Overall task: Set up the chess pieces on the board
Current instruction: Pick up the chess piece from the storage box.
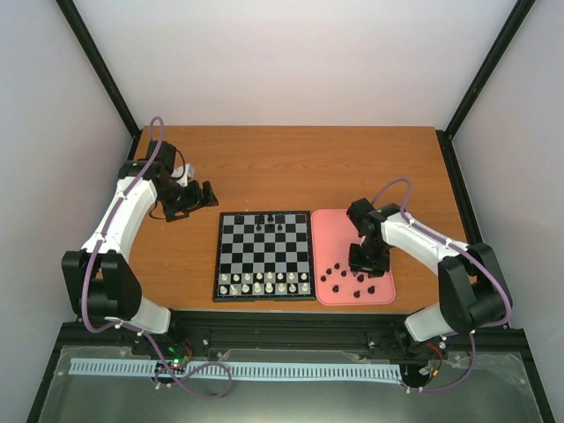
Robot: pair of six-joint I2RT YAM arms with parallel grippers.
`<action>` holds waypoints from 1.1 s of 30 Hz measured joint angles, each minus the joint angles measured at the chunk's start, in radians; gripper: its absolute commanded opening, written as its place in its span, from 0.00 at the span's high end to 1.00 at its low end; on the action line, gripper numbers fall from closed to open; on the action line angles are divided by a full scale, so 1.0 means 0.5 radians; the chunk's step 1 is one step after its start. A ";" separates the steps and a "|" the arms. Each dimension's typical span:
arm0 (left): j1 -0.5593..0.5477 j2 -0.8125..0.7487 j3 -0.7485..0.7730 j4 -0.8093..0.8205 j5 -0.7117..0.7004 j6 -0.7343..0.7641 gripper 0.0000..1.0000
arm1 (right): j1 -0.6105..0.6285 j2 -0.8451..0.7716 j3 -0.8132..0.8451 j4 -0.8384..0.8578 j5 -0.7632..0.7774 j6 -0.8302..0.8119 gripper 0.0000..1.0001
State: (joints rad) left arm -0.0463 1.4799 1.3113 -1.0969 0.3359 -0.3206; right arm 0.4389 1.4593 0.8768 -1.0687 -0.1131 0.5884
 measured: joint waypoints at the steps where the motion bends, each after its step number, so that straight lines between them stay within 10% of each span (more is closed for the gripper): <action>1: 0.000 0.000 0.000 0.000 -0.001 0.000 0.00 | 0.000 0.001 -0.003 0.014 0.000 0.000 0.60; 33: 0.000 0.000 -0.001 -0.001 0.000 0.000 0.00 | 0.000 0.017 -0.034 0.026 0.063 0.040 0.63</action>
State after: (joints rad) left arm -0.0463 1.4799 1.3109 -1.0973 0.3359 -0.3206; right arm 0.4389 1.4677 0.8600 -1.0557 -0.0818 0.6083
